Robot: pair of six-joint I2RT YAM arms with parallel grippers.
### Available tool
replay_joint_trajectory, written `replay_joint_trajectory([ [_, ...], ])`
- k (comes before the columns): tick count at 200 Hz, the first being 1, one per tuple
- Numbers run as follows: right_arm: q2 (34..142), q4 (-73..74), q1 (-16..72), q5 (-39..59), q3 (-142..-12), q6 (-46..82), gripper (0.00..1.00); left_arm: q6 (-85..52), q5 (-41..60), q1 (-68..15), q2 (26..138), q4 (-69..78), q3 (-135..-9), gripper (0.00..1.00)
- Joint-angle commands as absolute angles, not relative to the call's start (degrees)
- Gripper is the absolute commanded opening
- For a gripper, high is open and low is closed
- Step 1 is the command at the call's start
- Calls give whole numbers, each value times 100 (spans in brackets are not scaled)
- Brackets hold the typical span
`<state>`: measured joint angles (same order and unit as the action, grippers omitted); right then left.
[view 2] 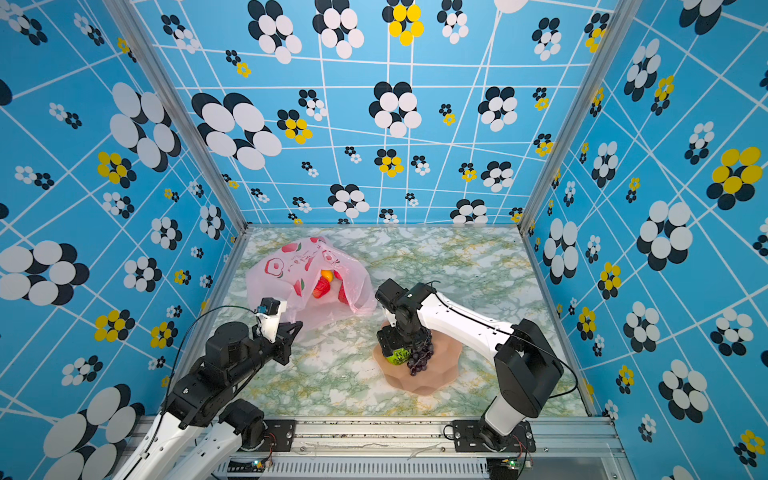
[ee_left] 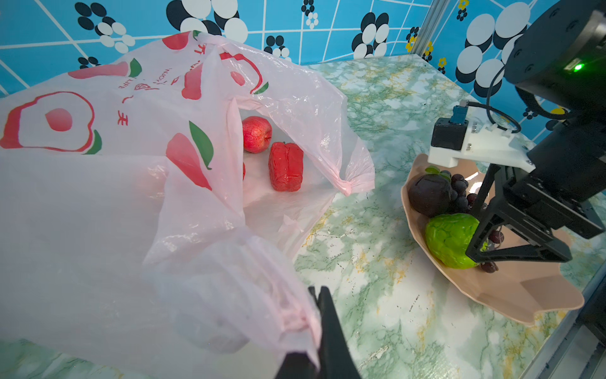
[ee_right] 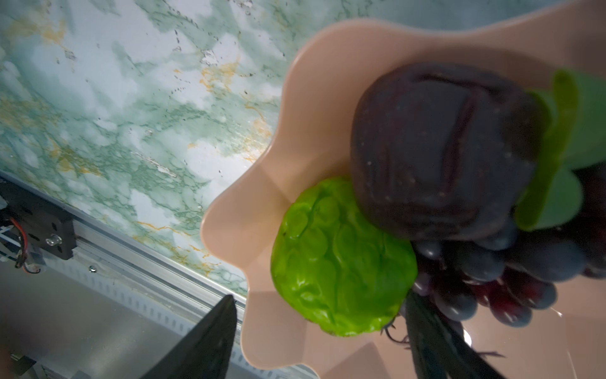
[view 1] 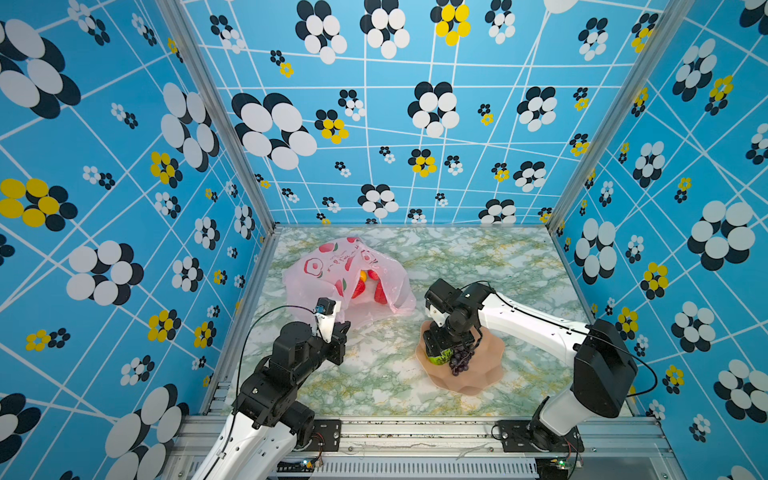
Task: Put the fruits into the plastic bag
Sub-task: 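Lower the right gripper and close it on the green custard apple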
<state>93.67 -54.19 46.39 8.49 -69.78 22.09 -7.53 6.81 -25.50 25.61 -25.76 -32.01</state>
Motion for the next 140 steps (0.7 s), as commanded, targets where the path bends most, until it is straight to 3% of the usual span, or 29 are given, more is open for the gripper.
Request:
replay_joint_trajectory([
  [1,9554,-5455,4667,664,-6952,2261,83,-756,686,-2505,2575,-2628,-3349,0],
  [81,9859,-5296,4674,606,-6901,2239,84,-751,723,-2505,2593,-2603,-3349,0],
  [140,9707,-5343,4674,637,-6879,2327,69,-753,758,-2505,2591,-2593,-3352,0],
])
